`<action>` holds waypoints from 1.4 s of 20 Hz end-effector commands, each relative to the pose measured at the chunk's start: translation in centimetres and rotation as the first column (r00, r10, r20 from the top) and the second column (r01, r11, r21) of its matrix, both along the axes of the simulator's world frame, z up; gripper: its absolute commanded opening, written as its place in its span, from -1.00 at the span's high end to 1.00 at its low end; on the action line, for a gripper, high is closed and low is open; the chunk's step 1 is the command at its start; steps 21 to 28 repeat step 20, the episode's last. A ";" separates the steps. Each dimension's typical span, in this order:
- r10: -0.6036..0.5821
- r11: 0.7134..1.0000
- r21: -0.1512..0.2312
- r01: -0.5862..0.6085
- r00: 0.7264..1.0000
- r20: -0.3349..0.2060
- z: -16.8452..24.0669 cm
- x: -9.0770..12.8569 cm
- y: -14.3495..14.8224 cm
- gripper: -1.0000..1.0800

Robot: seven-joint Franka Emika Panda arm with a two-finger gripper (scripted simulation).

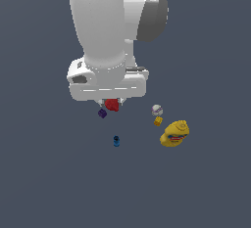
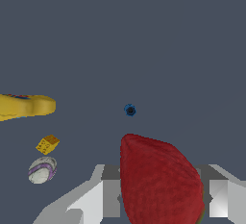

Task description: Pick up a designated object from a clutter of objects.

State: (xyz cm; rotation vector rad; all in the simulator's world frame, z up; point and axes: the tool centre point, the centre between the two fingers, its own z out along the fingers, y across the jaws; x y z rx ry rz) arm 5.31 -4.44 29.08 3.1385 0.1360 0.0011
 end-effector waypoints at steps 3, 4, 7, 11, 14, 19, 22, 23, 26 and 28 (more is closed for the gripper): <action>0.000 1.000 0.000 0.000 1.000 -0.001 4.2 0.8 -0.1 1.00; 0.001 1.000 0.000 -0.001 1.000 -0.001 5.0 0.9 -0.1 1.00; 0.001 1.000 0.000 -0.001 1.000 -0.001 6.9 1.3 -0.2 1.00; 0.001 1.000 0.000 -0.001 1.000 -0.001 8.8 1.8 -0.3 1.00; 0.001 1.000 0.000 -0.001 1.000 -0.001 9.7 2.0 -0.3 1.00; 0.001 1.000 0.000 -0.001 1.000 -0.001 10.3 2.2 -0.3 1.00; 0.001 1.000 0.000 -0.001 1.000 -0.001 10.3 2.2 -0.3 1.00; 0.001 1.000 0.000 -0.001 1.000 -0.001 10.3 2.2 -0.3 1.00; 0.001 1.000 0.000 -0.001 1.000 -0.001 10.3 2.2 -0.3 1.00; 0.001 1.000 0.000 -0.001 1.000 -0.001 10.3 2.2 -0.3 1.00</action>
